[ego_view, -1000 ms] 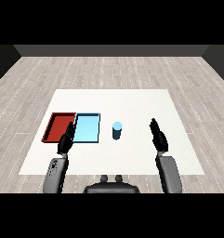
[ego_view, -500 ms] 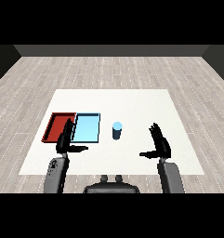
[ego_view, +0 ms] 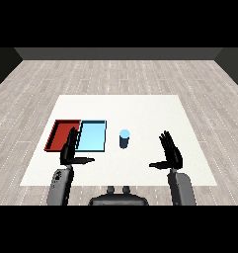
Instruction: Pick the blue can and put it in the blue box
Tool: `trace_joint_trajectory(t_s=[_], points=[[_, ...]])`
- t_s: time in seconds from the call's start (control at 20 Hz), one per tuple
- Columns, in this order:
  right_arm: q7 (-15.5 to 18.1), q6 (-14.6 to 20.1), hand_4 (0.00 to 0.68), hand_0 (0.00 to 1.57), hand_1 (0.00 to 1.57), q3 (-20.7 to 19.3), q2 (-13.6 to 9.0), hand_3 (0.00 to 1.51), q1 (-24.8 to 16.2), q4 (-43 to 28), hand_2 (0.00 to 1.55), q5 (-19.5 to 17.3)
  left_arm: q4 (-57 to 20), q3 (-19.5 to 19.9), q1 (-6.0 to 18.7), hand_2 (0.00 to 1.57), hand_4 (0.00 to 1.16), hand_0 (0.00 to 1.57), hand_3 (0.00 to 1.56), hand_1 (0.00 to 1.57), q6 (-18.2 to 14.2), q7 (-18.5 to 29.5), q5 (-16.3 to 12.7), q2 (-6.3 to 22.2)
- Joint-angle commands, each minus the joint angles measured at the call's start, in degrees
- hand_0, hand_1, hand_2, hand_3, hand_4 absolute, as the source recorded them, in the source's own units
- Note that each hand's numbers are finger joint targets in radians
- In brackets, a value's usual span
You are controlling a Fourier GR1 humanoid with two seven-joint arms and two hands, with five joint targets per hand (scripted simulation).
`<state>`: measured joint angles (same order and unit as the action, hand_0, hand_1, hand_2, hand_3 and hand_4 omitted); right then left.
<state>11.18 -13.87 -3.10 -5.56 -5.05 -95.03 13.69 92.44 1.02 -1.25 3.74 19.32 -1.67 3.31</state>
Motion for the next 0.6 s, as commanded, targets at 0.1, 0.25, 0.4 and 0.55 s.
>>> trace_joint_trajectory(t_s=[0.1,0.25,0.4,0.55], points=[[-1.7,-0.9,0.000,0.00,0.00,-2.7,-0.5,0.00,4.1,4.8,0.00,2.2,1.0,1.9,0.0,0.00,0.00,0.00,0.00,0.00,1.6,-0.2,-3.1,0.1],[-1.5,1.6,0.000,0.00,0.00,0.0,2.8,0.00,5.5,7.3,0.00,0.3,1.4,-0.1,2.2,0.00,0.00,0.00,0.00,0.00,-1.5,-2.9,-0.2,-1.3],[-4.6,3.4,0.000,0.00,0.00,0.0,3.4,0.00,9.5,8.9,0.00,1.0,2.6,-0.1,-2.6,0.00,0.00,0.00,0.00,0.00,-0.4,0.8,-0.5,-1.5],[0.1,4.6,0.000,0.00,0.00,1.1,5.4,0.00,11.3,15.4,0.00,-1.2,3.7,1.6,-2.4,0.00,0.00,0.00,0.00,0.00,2.1,-0.4,-2.8,0.3]])
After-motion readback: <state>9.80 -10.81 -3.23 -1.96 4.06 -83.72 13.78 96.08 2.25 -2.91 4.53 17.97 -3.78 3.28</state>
